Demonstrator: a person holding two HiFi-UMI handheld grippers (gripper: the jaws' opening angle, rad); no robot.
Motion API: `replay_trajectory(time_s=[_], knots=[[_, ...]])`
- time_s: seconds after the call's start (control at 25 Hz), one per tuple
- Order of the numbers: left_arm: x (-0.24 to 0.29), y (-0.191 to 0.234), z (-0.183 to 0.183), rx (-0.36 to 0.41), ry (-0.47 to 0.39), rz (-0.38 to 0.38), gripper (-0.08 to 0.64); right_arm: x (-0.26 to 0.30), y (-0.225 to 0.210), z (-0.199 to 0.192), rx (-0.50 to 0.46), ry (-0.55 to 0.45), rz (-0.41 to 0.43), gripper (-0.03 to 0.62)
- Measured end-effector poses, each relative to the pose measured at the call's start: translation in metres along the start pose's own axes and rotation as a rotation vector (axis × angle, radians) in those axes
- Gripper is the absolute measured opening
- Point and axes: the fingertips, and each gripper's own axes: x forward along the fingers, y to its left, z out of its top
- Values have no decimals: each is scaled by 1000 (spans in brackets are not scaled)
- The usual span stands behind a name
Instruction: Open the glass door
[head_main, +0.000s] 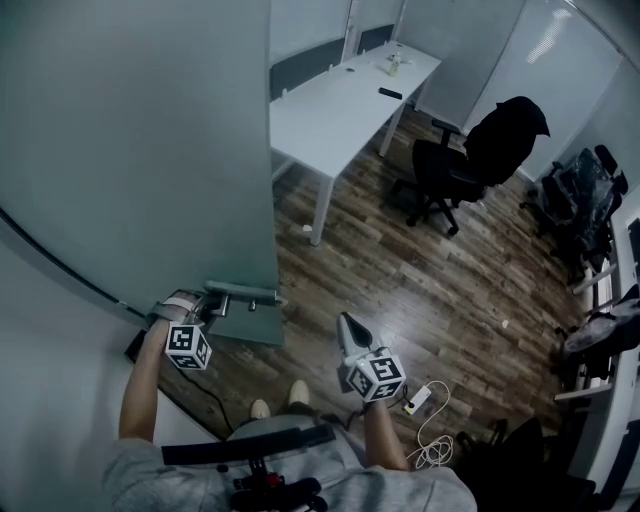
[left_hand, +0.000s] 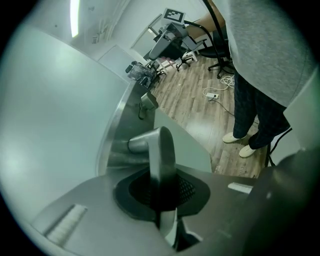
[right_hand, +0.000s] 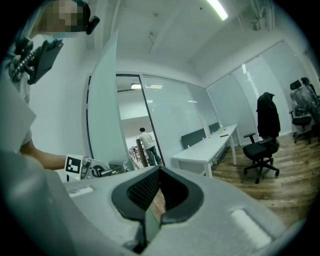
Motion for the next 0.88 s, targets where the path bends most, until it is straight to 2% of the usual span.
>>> replay_trajectory(time_s=[0.56, 0.88], knots=[[-8, -2, 2, 26, -18, 10, 31, -2, 23, -5, 15, -11, -17, 2], [-5, -4, 1, 17, -1, -14, 37, 1, 26, -13, 19, 4, -10, 2]])
